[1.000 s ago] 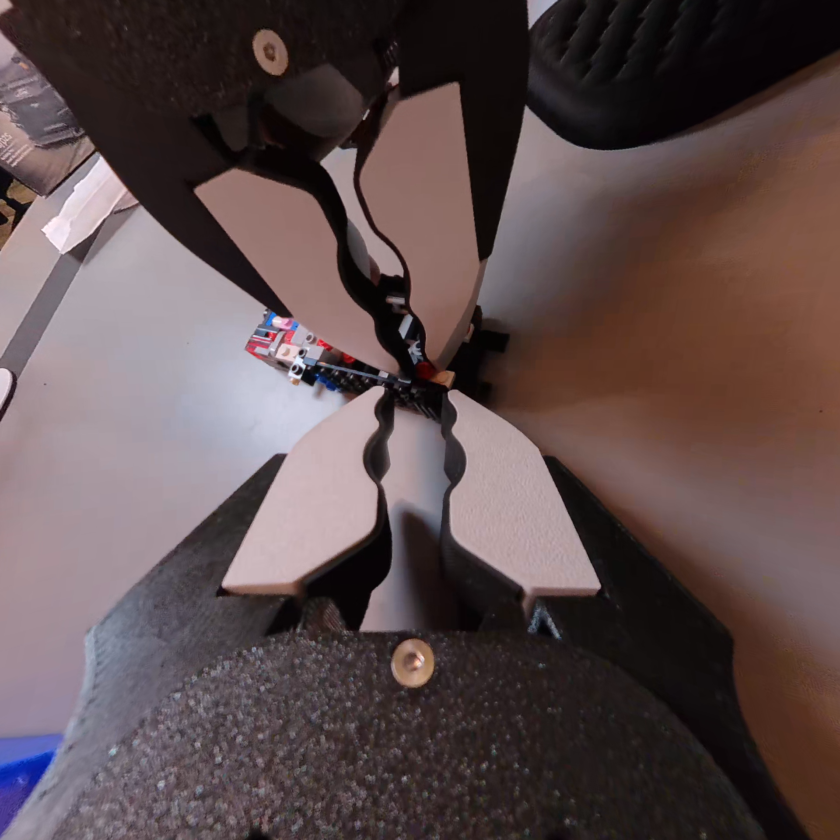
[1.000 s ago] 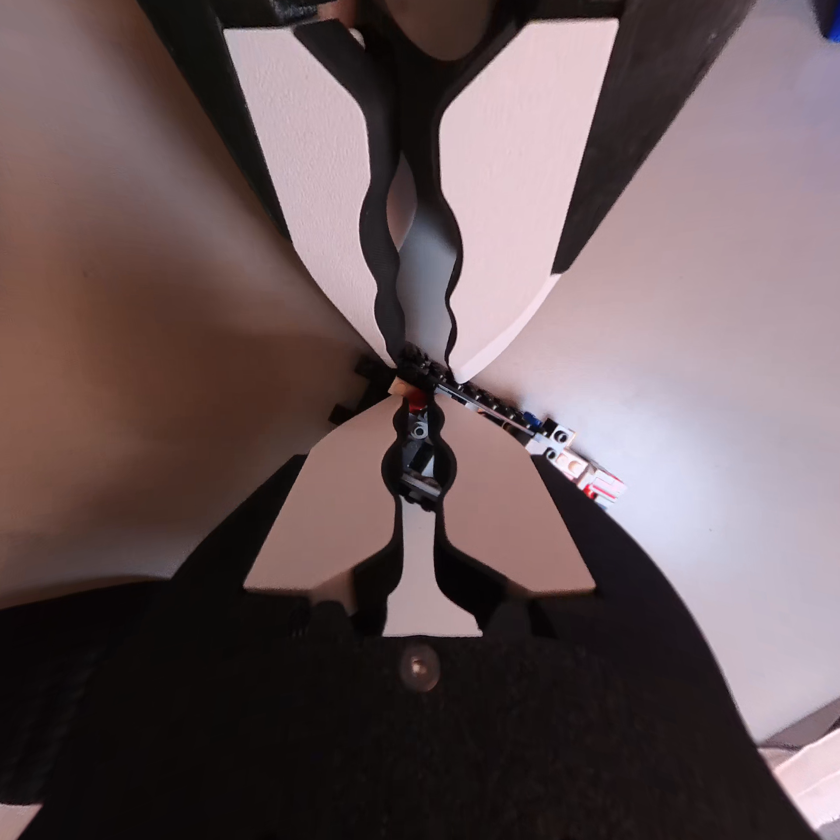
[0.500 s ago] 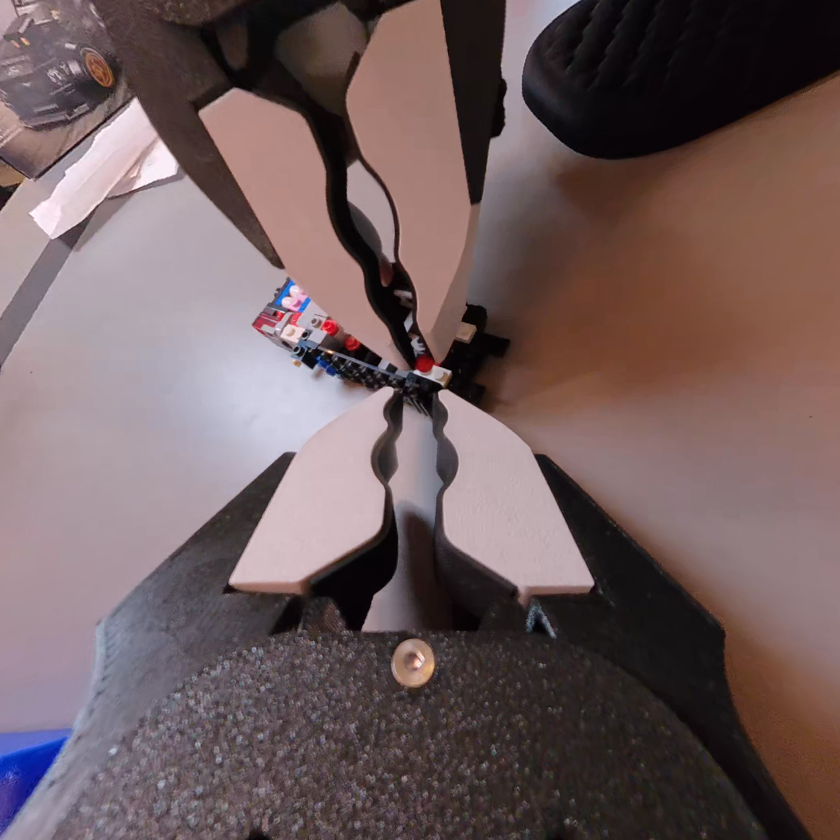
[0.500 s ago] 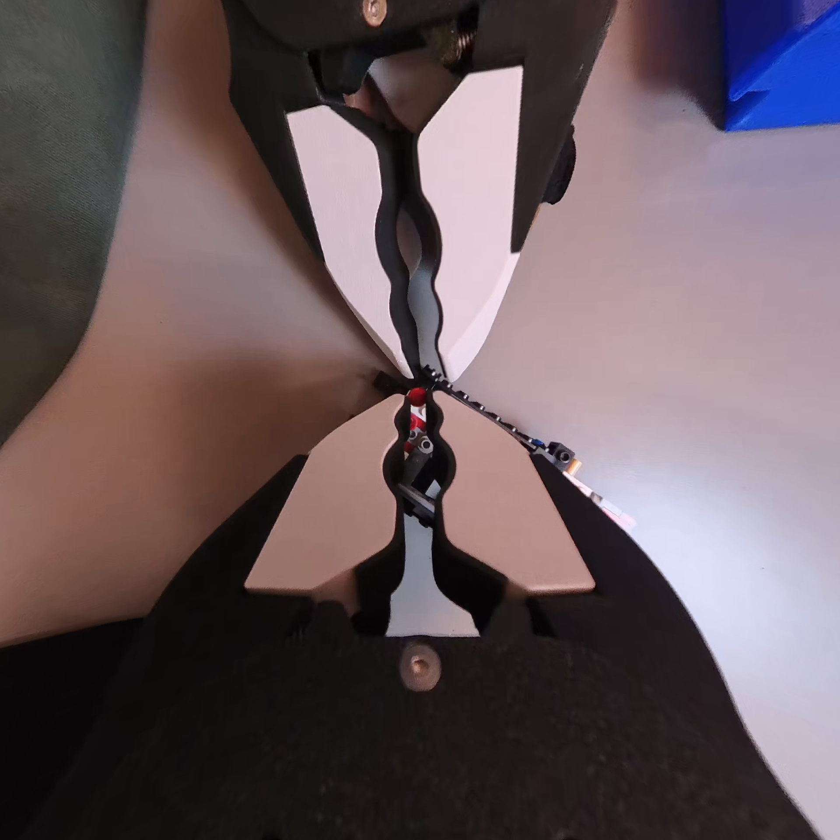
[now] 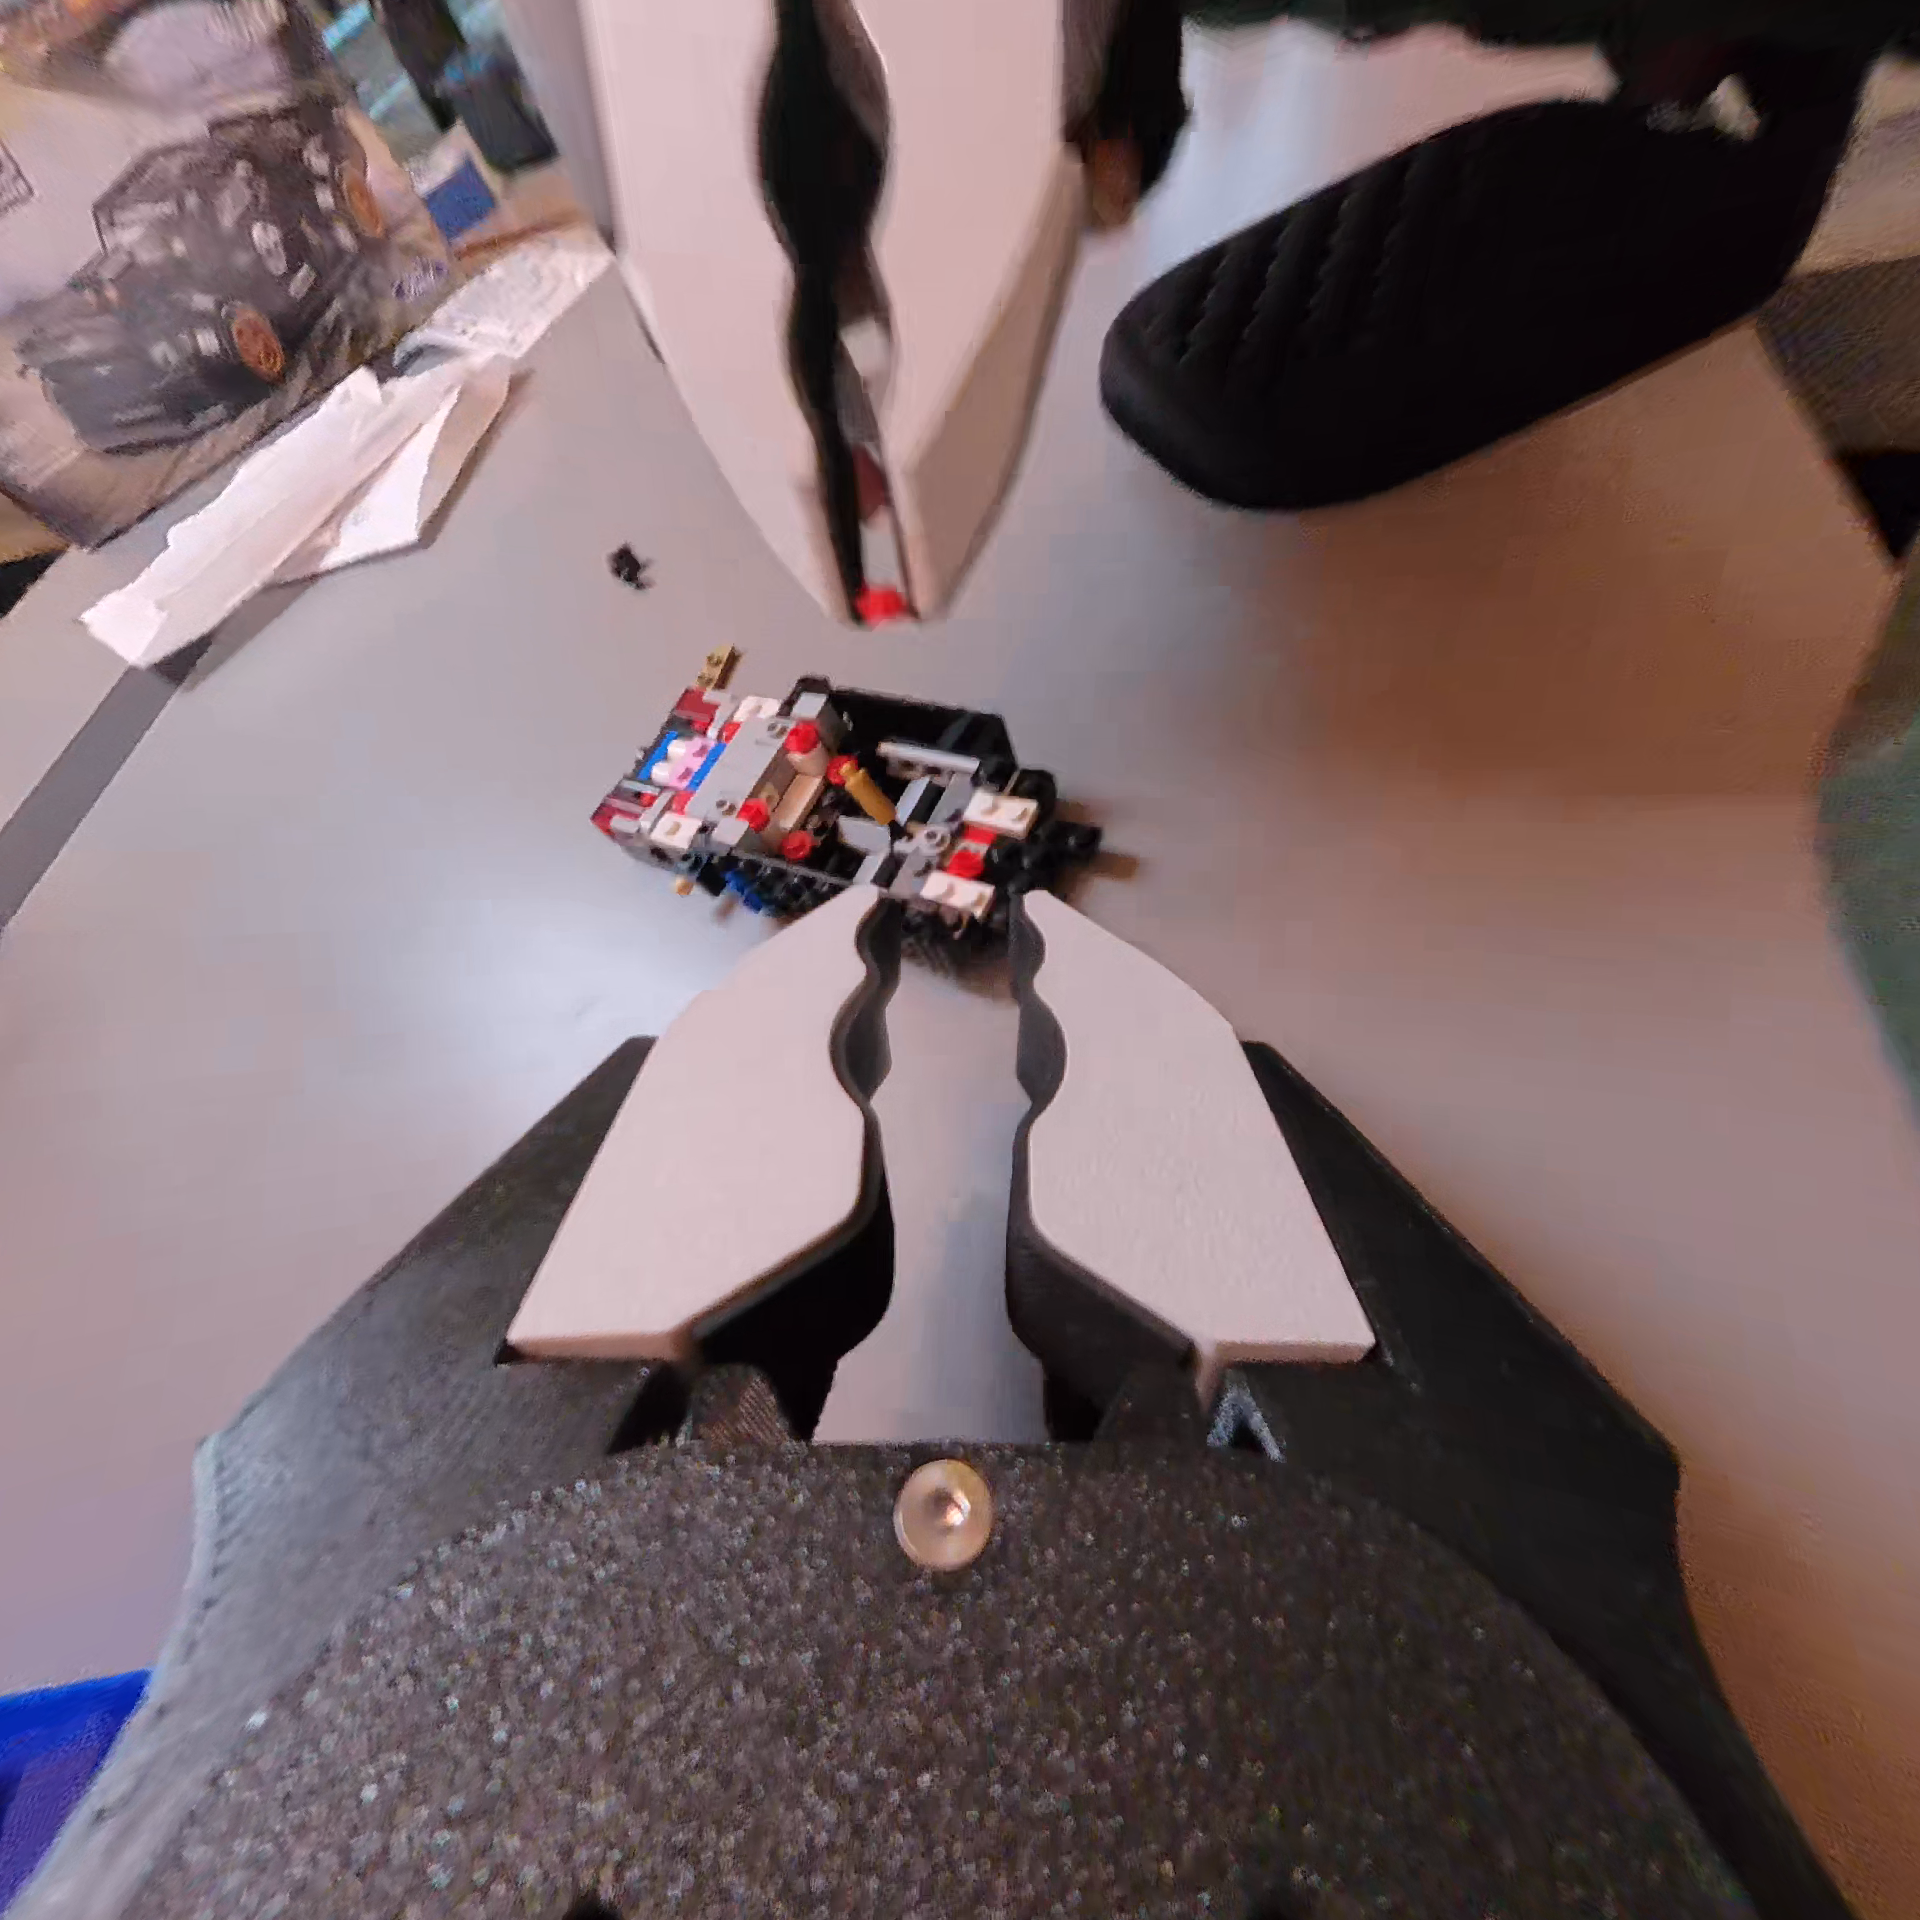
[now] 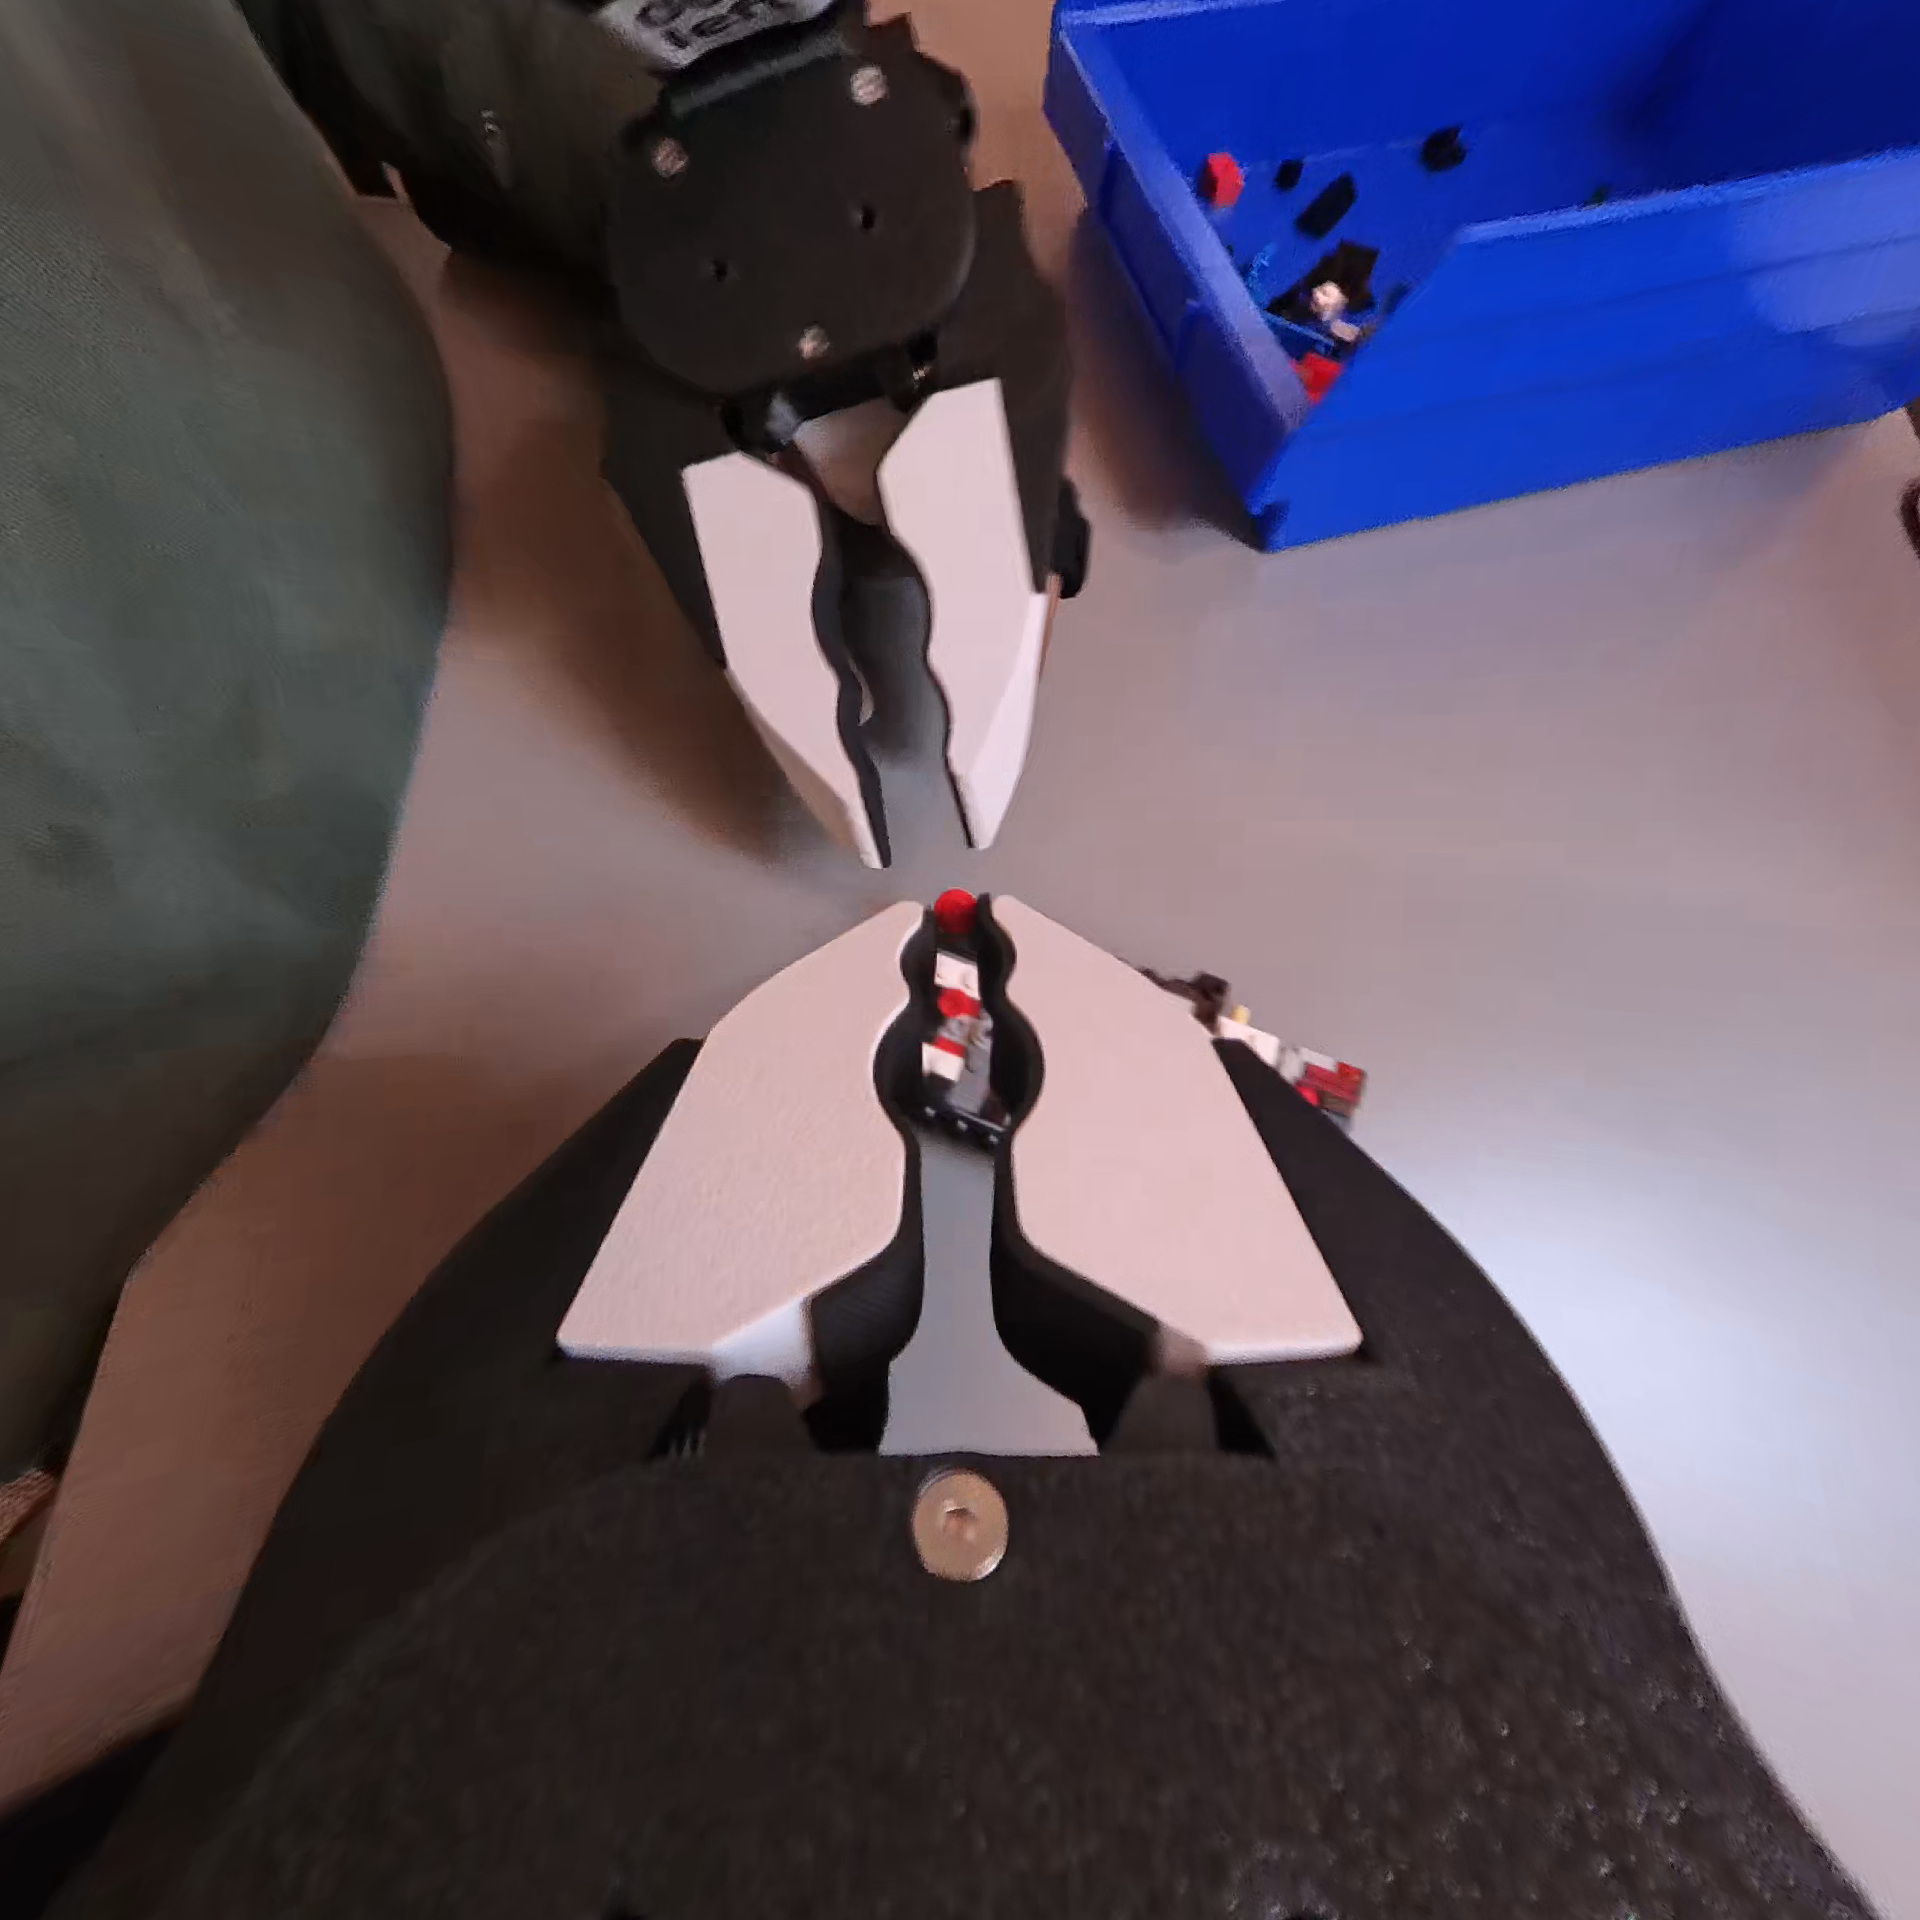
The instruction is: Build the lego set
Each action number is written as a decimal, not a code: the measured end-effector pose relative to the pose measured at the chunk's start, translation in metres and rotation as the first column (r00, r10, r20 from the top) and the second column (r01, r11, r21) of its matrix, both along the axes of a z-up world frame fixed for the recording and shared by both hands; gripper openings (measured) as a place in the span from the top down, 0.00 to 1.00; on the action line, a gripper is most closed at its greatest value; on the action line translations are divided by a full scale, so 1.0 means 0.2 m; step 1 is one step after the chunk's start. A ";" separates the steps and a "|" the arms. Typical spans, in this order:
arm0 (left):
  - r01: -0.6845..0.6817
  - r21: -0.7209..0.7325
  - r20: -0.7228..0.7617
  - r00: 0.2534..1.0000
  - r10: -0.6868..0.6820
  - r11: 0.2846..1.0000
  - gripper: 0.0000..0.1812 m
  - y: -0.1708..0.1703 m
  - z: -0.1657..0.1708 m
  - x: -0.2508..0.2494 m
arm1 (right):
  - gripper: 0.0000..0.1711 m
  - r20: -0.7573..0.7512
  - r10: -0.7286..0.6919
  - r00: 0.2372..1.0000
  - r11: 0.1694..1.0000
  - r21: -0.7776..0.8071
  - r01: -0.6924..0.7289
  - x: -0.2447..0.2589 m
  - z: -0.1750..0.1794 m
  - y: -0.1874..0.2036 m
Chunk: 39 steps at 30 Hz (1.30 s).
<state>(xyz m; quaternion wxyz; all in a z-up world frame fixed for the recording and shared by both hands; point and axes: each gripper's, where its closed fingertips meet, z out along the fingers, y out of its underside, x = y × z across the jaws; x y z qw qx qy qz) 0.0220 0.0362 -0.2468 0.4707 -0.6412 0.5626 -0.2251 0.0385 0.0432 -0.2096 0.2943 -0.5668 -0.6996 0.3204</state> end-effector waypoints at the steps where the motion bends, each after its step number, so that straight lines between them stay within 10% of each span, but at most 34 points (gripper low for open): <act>1: 0.016 0.003 0.031 0.999 -0.016 1.000 0.89 -0.01 0.03 0.00 | 0.96 -0.009 0.000 1.000 1.000 0.013 0.000 -0.02 -0.01 -0.03; 14: 0.064 0.483 -0.029 0.998 -0.057 0.874 0.92 -0.07 0.20 0.01 | 0.96 -0.118 -0.092 0.989 0.943 -0.328 0.049 -0.15 0.01 -0.12; 24: 0.025 0.631 -0.003 1.000 -0.030 0.775 0.96 -0.07 0.35 -0.04 | 0.95 -0.197 -0.131 0.972 0.650 -0.757 -0.066 -0.19 0.18 -0.15; 31: -0.335 0.546 0.028 0.923 0.383 0.768 0.96 0.31 0.49 -0.51 | 0.89 -0.070 -0.196 0.978 0.945 -0.279 0.169 -0.04 0.10 0.09; 39: -0.668 0.017 -0.150 0.734 0.662 0.744 0.81 0.48 0.20 -0.97 | 0.89 0.286 -0.168 0.943 0.986 0.051 0.160 0.10 -0.22 0.02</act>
